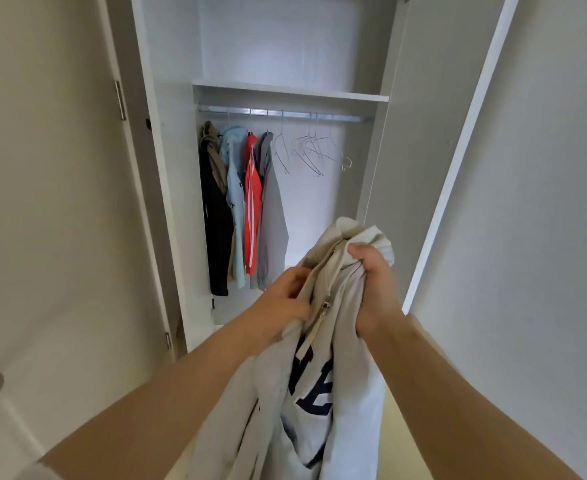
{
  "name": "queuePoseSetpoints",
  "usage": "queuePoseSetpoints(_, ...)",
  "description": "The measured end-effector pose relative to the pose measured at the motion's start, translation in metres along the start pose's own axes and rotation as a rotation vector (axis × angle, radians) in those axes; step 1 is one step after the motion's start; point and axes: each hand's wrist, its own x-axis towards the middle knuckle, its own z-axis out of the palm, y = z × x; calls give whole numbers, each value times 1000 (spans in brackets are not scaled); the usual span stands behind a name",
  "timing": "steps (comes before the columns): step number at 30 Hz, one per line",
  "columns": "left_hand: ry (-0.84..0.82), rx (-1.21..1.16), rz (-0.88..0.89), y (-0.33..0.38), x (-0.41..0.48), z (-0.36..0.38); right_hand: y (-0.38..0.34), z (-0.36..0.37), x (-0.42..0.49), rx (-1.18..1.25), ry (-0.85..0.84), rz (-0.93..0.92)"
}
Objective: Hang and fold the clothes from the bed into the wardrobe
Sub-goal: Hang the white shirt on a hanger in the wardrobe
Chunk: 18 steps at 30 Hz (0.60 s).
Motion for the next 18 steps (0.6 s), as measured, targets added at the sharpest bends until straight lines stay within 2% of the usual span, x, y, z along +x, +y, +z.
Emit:
queuePoseSetpoints(2,6,170,-26,-19,17,-15,-1,3,27,-8,17,-22)
queuePoseSetpoints(4,24,214,-123,-35,40,-35,-5,2,59,-23,0,-26)
queuePoseSetpoints(7,143,379,-310,-44,88,-69,-20,-9,112,-23,-41,-15)
queuePoseSetpoints(9,244,402,-342,-45,125,-85,-30,-20,150,7,-56,-8)
queuePoseSetpoints(11,355,277,-331,-46,167,-95,-43,-31,189,-25,-70,9)
queuePoseSetpoints(14,525,-173,-373,-33,237,-103,-69,-49,251,-180,-17,-4)
queuePoseSetpoints(16,560,-411,-377,-15,280,-107,-86,-62,291,-224,31,-17)
queuePoseSetpoints(18,582,-510,-382,1,317,-115,-97,-71,328,-232,32,-31)
